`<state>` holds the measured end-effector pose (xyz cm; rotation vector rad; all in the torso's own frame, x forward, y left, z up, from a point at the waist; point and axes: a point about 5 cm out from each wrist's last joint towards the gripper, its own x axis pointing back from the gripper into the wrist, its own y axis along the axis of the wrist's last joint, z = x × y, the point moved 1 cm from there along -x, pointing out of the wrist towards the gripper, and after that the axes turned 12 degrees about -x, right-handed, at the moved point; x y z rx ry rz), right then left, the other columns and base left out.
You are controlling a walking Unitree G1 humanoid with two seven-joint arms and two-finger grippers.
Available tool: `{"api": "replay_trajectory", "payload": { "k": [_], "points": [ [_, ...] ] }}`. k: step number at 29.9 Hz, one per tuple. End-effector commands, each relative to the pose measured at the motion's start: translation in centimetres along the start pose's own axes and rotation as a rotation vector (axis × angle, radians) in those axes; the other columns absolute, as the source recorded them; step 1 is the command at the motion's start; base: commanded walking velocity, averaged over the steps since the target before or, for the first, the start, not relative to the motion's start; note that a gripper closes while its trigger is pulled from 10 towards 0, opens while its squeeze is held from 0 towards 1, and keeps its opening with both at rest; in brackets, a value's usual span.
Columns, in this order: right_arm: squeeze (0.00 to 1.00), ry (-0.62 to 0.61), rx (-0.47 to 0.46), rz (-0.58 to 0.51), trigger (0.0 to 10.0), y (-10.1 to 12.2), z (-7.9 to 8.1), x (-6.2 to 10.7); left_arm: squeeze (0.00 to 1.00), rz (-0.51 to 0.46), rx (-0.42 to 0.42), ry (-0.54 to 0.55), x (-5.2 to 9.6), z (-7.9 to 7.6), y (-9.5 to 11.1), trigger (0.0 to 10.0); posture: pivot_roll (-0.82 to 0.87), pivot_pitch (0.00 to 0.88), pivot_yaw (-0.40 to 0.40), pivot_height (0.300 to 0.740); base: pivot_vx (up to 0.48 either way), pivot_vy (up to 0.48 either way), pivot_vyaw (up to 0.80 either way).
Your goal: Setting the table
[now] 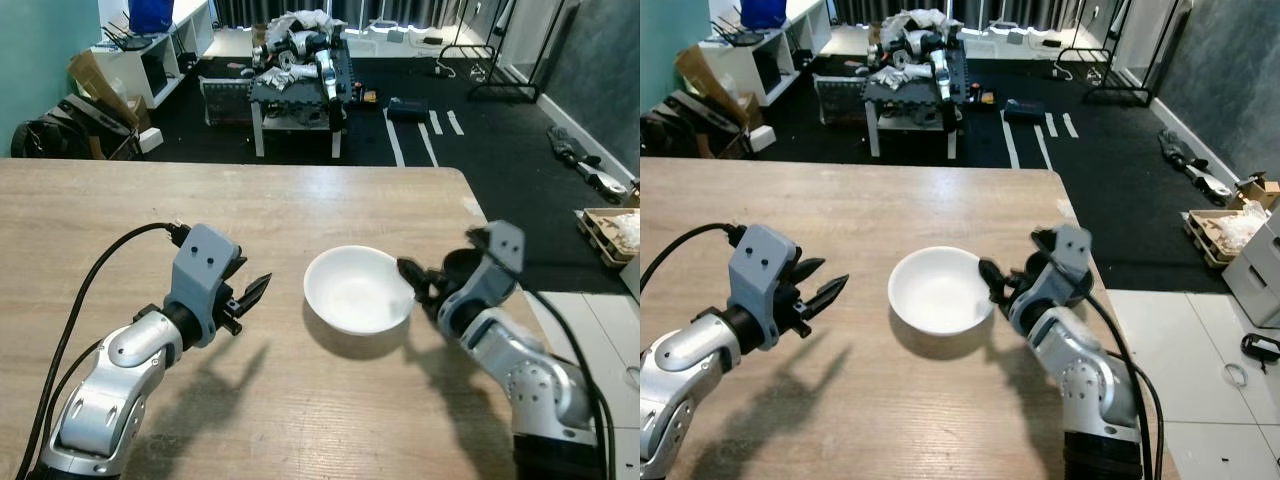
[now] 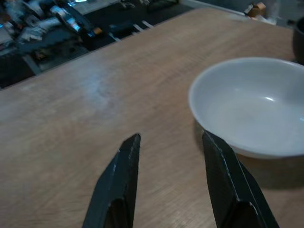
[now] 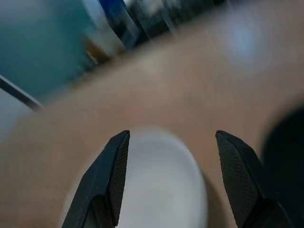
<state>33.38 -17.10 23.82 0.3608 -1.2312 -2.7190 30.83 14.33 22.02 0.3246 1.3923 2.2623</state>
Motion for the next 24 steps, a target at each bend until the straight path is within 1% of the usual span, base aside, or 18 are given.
{"api": "replay_trajectory", "payload": {
  "k": [1, 2, 3, 4, 5, 6, 8, 10, 12, 14, 17, 18, 20, 21, 22, 24],
  "points": [
    [0.00, 0.085, -0.022, -0.091, 10.0, 1.3, 1.0, 0.6, 0.00, 0.011, 0.000, -0.013, 0.1, -0.7, -0.2, 10.0, 0.09, 0.132, 0.084, 0.740, 0.000, 0.000, 0.00],
    [0.00, 0.156, -0.015, -0.154, 10.0, 2.2, 1.8, 1.4, 0.00, 0.007, -0.003, -0.021, -0.1, -1.1, -0.1, 10.0, 0.09, 0.132, 0.084, 0.740, 0.000, 0.000, 0.00],
    [0.00, 0.192, 0.069, -0.152, 10.0, 2.2, 2.2, 1.9, 0.00, 0.005, -0.002, -0.025, -0.2, -1.4, -0.1, 10.0, 0.09, 0.132, 0.086, 0.740, 0.000, 0.000, 0.00],
    [0.00, 0.211, 0.130, -0.138, 10.0, 2.0, 2.5, 2.1, 0.00, 0.004, 0.000, -0.028, -0.2, -1.5, -0.1, 10.0, 0.09, 0.132, 0.087, 0.740, 0.000, 0.000, 0.00],
    [0.00, 0.223, 0.170, -0.128, 10.0, 1.8, 2.7, 2.3, 0.00, 0.004, 0.001, -0.030, -0.2, -1.5, -0.1, 10.0, 0.09, 0.132, 0.087, 0.740, 0.000, 0.000, 0.00],
    [0.00, 0.246, 0.235, -0.087, 10.0, 1.3, 2.8, 2.7, 0.00, 0.003, 0.003, -0.032, -0.3, -1.6, -0.1, 10.0, 0.09, 0.134, 0.090, 0.740, 0.000, 0.000, 0.00],
    [0.00, 0.249, 0.339, -0.037, 10.0, 0.7, 2.5, 3.1, 0.00, 0.002, 0.003, -0.036, -0.5, -1.7, 0.0, 10.0, 0.08, 0.133, 0.090, 0.740, 0.000, 0.000, 0.00],
    [0.00, 0.233, 0.405, -0.026, 10.0, 0.6, 1.9, 3.2, 0.00, 0.002, -0.002, -0.036, -0.6, -1.8, 0.0, 10.0, 0.08, 0.132, 0.090, 0.740, 0.000, 0.000, 0.00],
    [0.00, 0.233, 0.405, -0.026, 10.0, 0.6, 1.9, 3.2, 0.00, 0.002, -0.002, -0.036, -0.6, -1.8, 0.0, 10.0, 0.08, 0.132, 0.090, 0.740, 0.000, 0.000, 0.00],
    [0.00, 0.246, 0.460, -0.011, 10.0, 0.4, 1.7, 3.4, 0.00, 0.010, -0.016, -0.024, -0.8, -1.7, -0.1, 10.0, 0.08, 0.130, 0.091, 0.740, 0.000, 0.000, 0.00],
    [0.00, 0.373, 0.499, 0.097, 10.0, -1.3, 2.6, 4.5, 0.00, 0.016, -0.027, -0.032, -0.8, -1.9, -0.2, 10.0, 0.08, 0.129, 0.098, 0.740, 0.000, 0.000, 0.00],
    [0.00, 0.373, 0.499, 0.097, 10.0, -1.3, 2.6, 4.5, 0.00, 0.016, -0.027, -0.032, -0.8, -1.9, -0.2, 10.0, 0.08, 0.129, 0.098, 0.740, 0.000, 0.000, 0.00],
    [0.00, 0.478, 0.491, 0.198, 10.0, -2.5, 3.2, 5.7, 0.00, 0.016, -0.029, -0.053, -0.7, -2.3, -0.2, 10.0, 0.09, 0.125, 0.101, 0.740, 0.000, 0.000, 0.00],
    [0.00, 0.478, 0.491, 0.198, 10.0, -2.5, 3.2, 5.7, 0.00, 0.016, -0.029, -0.053, -0.7, -2.3, -0.2, 10.0, 0.09, 0.125, 0.101, 0.740, 0.000, 0.000, 0.00],
    [0.00, 0.524, 0.499, 0.252, 10.0, -3.0, 3.3, 6.3, 0.00, 0.016, -0.028, -0.057, -0.6, -2.4, -0.2, 10.0, 0.09, 0.123, 0.102, 0.740, 0.000, 0.000, 0.00],
    [0.00, 0.579, 0.524, 0.334, 10.0, -3.8, 3.3, 7.3, 0.00, 0.017, -0.026, -0.059, -0.6, -2.6, -0.3, 10.0, 0.09, 0.121, 0.103, 0.740, 0.000, 0.000, 0.00]
  ]
}}
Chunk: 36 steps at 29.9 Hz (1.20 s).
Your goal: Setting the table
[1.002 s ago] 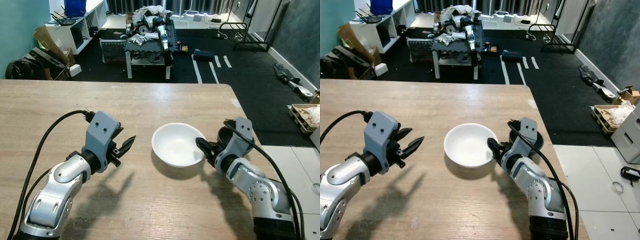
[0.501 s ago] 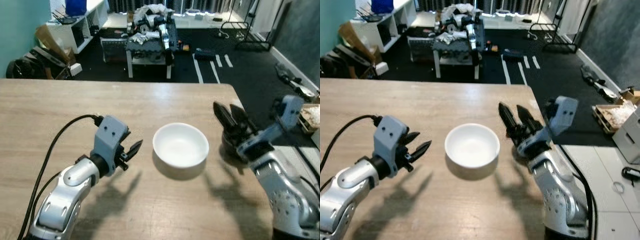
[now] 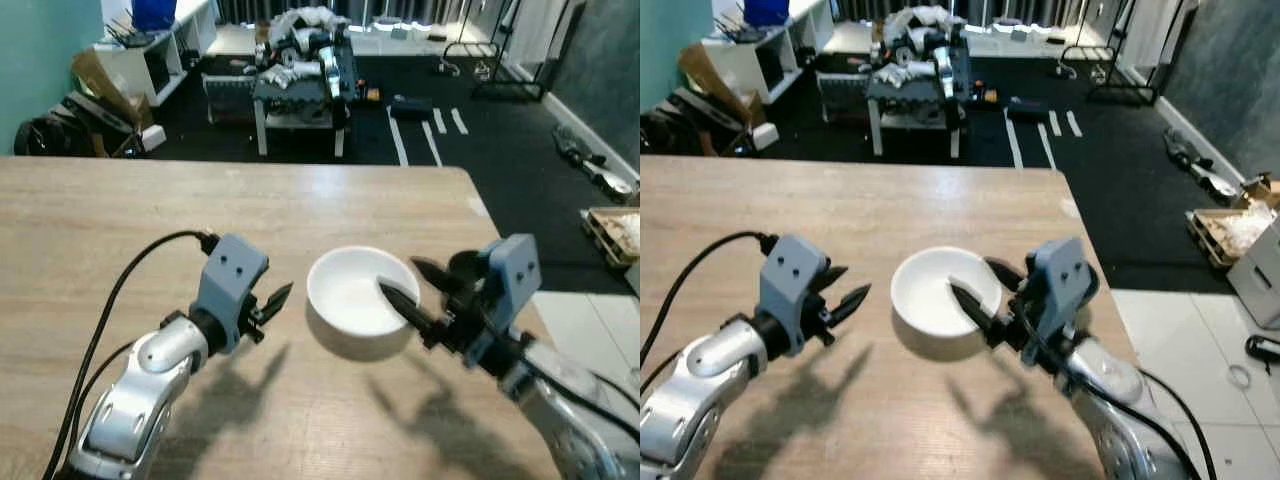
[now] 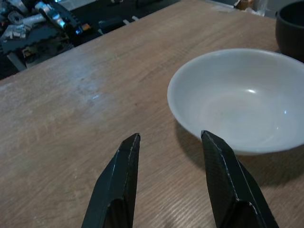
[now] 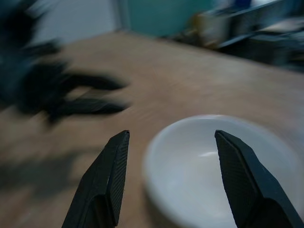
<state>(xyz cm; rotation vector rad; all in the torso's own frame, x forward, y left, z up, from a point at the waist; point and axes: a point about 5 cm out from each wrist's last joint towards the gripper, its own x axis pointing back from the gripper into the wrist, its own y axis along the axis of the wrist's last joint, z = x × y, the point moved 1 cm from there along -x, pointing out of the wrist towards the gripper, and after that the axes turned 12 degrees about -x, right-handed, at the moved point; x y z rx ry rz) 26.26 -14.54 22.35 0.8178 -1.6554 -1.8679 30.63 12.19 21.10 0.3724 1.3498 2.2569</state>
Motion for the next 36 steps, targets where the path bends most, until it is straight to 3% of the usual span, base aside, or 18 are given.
{"api": "replay_trajectory", "payload": {
  "k": [1, 9, 14, 17, 29, 36],
  "points": [
    [0.00, 0.096, -0.006, 0.061, 10.0, -0.9, 1.3, 0.3, 0.00, 0.011, -0.007, -0.015, 0.2, -0.4, -0.3, 10.0, 0.08, 0.120, 0.103, 0.740, 0.000, 0.000, 0.00],
    [0.00, 0.190, -0.006, 0.209, 10.0, -4.5, 2.4, 0.1, 0.00, 0.013, -0.008, -0.012, 0.1, -0.3, -0.3, 10.0, 0.09, 0.113, 0.102, 0.740, 0.000, 0.000, 0.00],
    [0.00, 0.141, -0.004, 0.284, 10.0, -8.0, 1.8, -1.8, 0.00, 0.006, -0.013, 0.001, 0.2, 0.3, 0.0, 10.0, 0.10, 0.110, 0.099, 0.740, 0.000, 0.000, 0.00],
    [0.00, 0.114, -0.026, 0.291, 10.0, -9.0, 1.4, -2.5, 0.00, 0.005, -0.014, 0.014, 0.2, 0.6, 0.1, 10.0, 0.10, 0.110, 0.099, 0.740, 0.000, 0.000, 0.00],
    [0.00, -0.027, -0.018, 0.203, 10.0, -9.2, -0.6, -5.0, 0.00, 0.005, -0.015, 0.027, 0.2, 0.8, 0.3, 10.0, 0.12, 0.112, 0.093, 0.740, 0.000, 0.000, 0.00],
    [0.00, -0.109, 0.015, 0.152, 10.0, -8.9, -1.8, -5.5, 0.00, 0.004, -0.011, 0.031, 0.2, 0.8, 0.2, 10.0, 0.12, 0.116, 0.091, 0.740, 0.000, 0.000, 0.00]
  ]
}}
